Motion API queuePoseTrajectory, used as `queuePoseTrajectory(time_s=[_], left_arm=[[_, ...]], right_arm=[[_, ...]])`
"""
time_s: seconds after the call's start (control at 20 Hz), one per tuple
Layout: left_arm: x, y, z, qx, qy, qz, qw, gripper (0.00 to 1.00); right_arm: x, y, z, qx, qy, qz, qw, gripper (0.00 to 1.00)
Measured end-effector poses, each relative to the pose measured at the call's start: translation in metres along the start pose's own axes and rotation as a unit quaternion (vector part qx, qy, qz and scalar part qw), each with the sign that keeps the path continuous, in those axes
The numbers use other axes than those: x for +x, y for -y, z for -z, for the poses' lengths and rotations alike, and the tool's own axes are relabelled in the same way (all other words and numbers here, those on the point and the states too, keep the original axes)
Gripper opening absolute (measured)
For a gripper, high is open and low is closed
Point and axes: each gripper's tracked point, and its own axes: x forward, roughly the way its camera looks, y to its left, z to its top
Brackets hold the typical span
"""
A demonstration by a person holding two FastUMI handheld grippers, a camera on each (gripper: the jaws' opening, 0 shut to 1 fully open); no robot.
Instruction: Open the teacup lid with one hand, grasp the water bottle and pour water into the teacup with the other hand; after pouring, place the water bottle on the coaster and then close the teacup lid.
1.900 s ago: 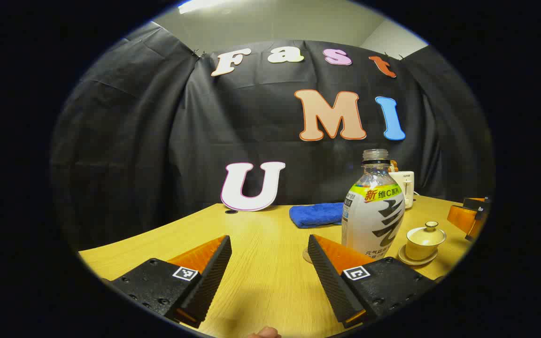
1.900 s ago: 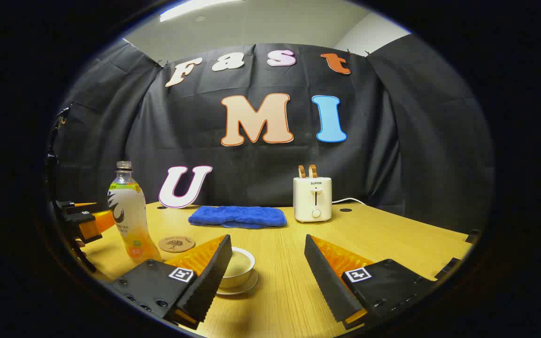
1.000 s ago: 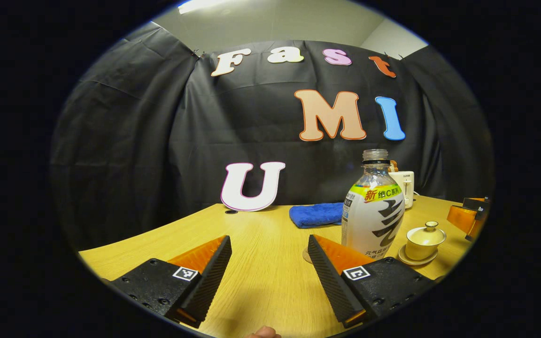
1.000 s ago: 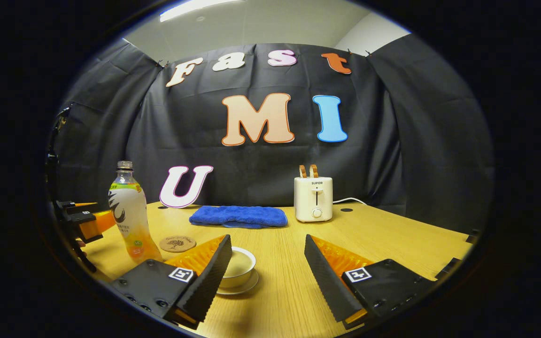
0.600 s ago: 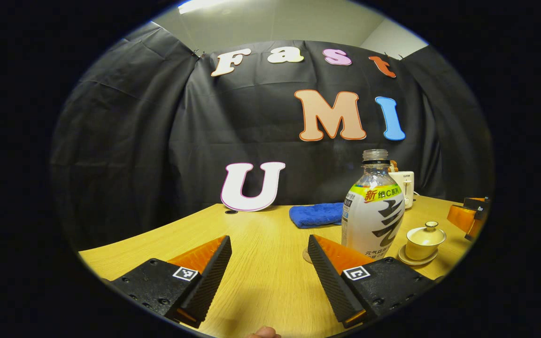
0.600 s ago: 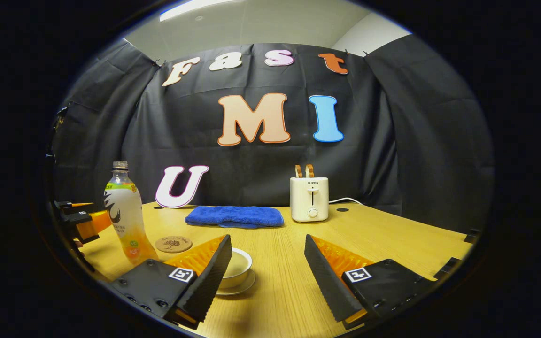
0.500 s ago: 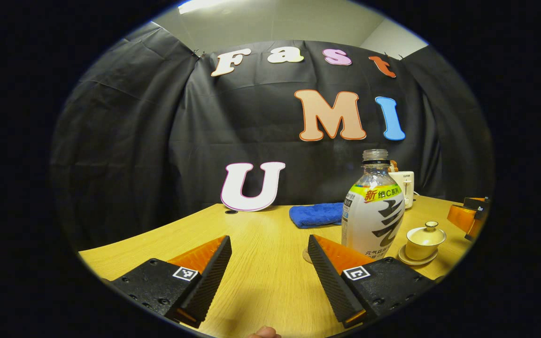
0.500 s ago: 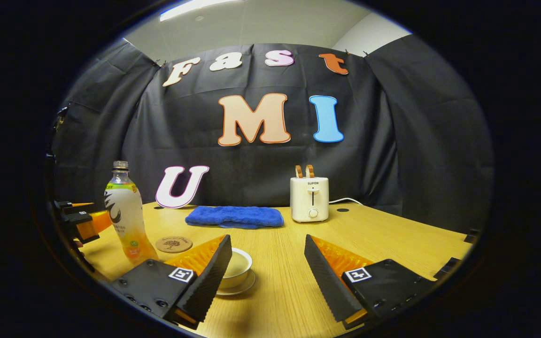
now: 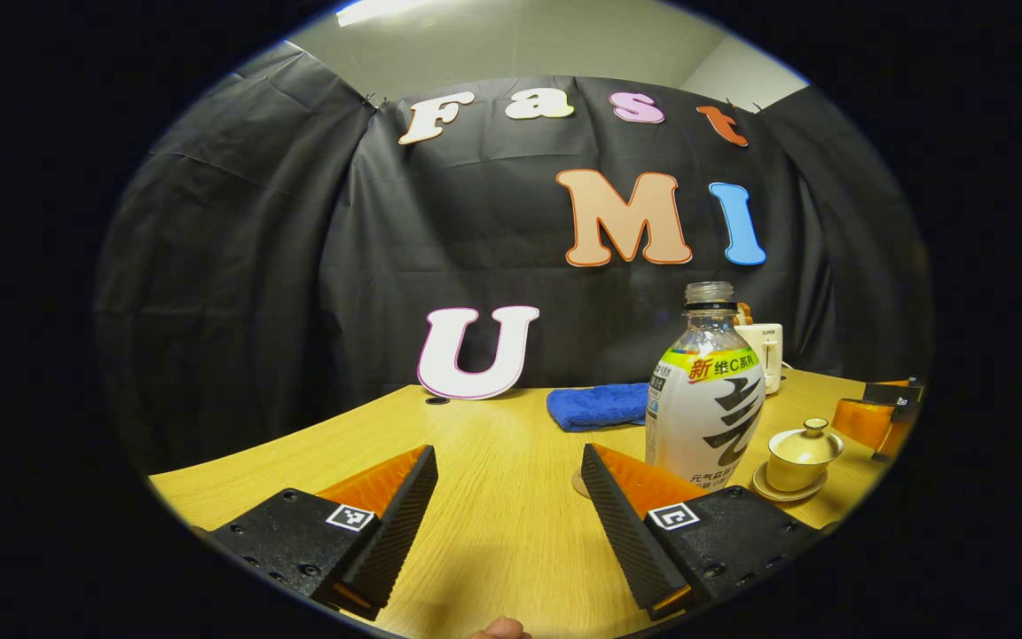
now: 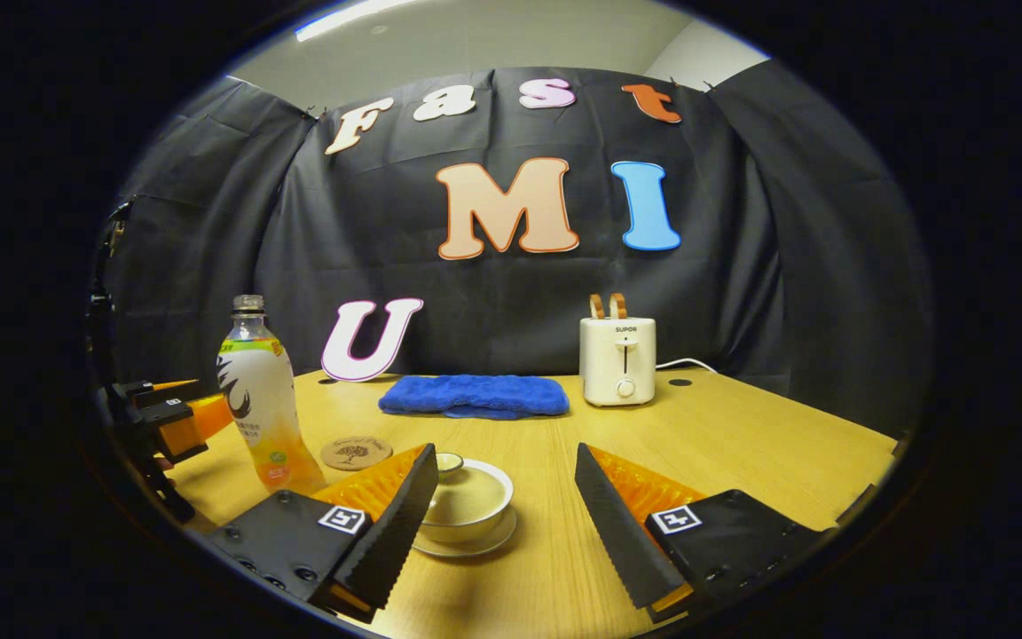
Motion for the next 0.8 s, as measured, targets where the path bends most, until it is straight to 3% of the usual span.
queuePoseTrajectory(time_s=[0.55, 0.8], left_arm=[[0.000, 0.000, 0.000, -0.002, -0.001, 0.001, 1.000, 0.96], [0.000, 0.001, 0.001, -0.002, -0.001, 0.000, 1.000, 0.96]], right_arm=[[0.021, -0.037, -0.011, -0.022, -0.006, -0.041, 0.999, 0.99], [0.031, -0.046, 0.004, -0.035, -0.033, -0.048, 0.998, 0.89]])
